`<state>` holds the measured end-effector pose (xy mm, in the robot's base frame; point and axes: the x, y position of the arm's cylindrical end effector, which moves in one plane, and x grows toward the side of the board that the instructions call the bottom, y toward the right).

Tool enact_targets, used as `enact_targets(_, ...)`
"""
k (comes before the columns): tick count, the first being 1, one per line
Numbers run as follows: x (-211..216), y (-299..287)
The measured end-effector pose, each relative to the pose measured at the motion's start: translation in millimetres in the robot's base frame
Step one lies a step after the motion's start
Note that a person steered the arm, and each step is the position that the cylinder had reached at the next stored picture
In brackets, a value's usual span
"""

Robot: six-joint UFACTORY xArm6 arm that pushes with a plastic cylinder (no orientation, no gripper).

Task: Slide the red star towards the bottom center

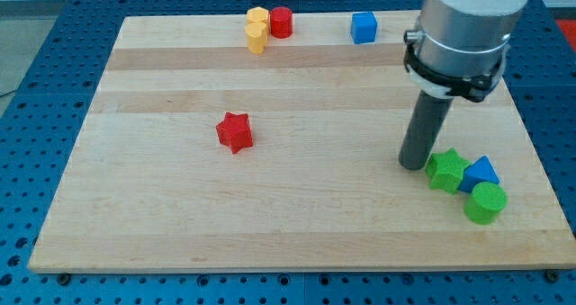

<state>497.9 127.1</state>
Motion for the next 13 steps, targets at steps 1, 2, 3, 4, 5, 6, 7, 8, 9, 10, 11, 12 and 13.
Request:
enact_targets(1, -23.8, -37.7)
enact_targets(2, -67.7, -89.7)
enact_targets(3, -93.9, -164.3)
enact_targets(4, -80.8, -213.6)
enact_targets(5, -29.0, -206.6)
enact_targets(6, -1.5, -160.8)
enact_targets(7, -19.1, -188.1)
enact_targets(8, -55.0, -249.8)
enact_targets(9, -31.8, -308.4)
enact_targets(10, 12.8, -295.6)
enact_targets(11, 15.9, -212.2)
enact_targets(12, 16.8, -169.4)
enact_targets(13, 6.8, -220.2)
